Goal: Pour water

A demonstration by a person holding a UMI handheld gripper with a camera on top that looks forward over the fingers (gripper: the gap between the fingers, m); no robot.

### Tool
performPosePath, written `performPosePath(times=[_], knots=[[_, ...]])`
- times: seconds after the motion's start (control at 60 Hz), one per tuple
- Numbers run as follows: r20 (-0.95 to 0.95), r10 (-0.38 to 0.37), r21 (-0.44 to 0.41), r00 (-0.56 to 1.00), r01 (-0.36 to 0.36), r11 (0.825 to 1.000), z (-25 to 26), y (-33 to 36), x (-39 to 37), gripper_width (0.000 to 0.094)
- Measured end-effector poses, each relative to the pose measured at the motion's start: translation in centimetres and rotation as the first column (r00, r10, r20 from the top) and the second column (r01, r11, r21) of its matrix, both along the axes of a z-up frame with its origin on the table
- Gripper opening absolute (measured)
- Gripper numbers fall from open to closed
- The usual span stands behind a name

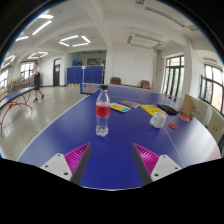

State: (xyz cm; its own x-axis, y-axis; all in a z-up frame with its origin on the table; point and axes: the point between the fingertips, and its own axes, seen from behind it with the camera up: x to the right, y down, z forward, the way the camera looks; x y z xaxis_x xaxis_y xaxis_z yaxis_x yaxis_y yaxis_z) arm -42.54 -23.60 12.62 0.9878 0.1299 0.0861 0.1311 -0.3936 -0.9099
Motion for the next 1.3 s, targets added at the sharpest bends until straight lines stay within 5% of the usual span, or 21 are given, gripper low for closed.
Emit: performPosePath(times=[0.35, 0.517, 0.733, 1.0, 1.15, 1.3], knots=[[-0.057, -0.070, 0.127, 0.996, 0.077, 0.989, -1.1, 23.1, -6.7, 0.0821], [-0.030, -0.050, 0.162, 0.998, 0.054, 0.985, -2.4, 25.7, -7.1, 0.0542], [-0.028, -0.032, 0.216, 0.999, 0.037, 0.976, -1.9, 25.8, -7.1, 0.0348], [-0.266, 0.091, 0.267, 0.960, -0.018, 0.964, 3.9, 25.5, -7.2, 0.0348], [-0.628, 0.236, 0.328, 0.742, -0.023, 0.944, 13.7, 26.6, -5.4, 0.0346], [-0.917, 0.335, 0.344, 0.216, 0.003, 0.939, 21.2, 29.3, 0.2, 0.0346]])
